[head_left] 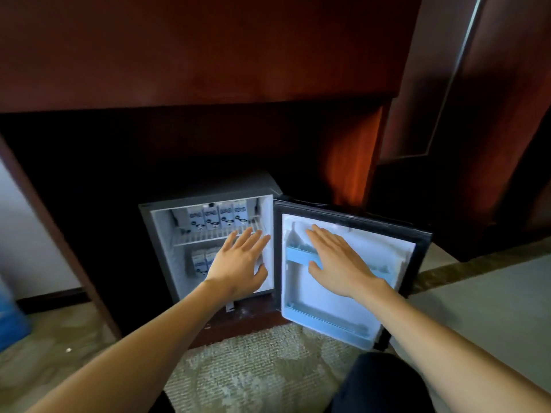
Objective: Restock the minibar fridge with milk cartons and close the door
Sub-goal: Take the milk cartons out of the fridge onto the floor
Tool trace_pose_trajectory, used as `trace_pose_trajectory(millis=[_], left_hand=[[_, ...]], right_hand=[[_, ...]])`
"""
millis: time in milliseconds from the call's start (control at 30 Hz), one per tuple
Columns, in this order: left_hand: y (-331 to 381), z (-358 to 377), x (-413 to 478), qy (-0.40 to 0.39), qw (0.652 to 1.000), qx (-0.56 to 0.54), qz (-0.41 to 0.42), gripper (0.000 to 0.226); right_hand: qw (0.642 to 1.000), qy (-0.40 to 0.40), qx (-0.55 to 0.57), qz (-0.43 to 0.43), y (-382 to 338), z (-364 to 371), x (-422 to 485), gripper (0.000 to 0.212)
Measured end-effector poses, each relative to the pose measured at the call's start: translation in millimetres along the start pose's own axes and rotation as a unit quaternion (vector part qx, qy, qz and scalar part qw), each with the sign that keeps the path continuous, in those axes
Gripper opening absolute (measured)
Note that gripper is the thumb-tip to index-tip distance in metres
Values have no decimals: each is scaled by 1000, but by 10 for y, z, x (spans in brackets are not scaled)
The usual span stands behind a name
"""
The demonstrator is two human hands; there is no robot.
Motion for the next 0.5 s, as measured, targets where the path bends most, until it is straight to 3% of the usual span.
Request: trace_pose_trajectory(millis=[300, 500], left_hand=[[-964, 14, -415, -12, 994, 45, -104, 69], [-1421, 309, -389, -25, 990, 52, -129, 69]], right_hand=[[997, -48, 11, -66, -736, 673, 512, 66], [994, -78, 2, -78, -888, 1216, 947, 67]])
Point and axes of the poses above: each hand's wrist, its own x-axis towards the middle knuckle, its own z-axis out of the palm, y = z × x, the point moved 1 cm from there along x, towards the middle knuckle, and after that the axes turned 15 degrees about y, right-handed, at the moved point
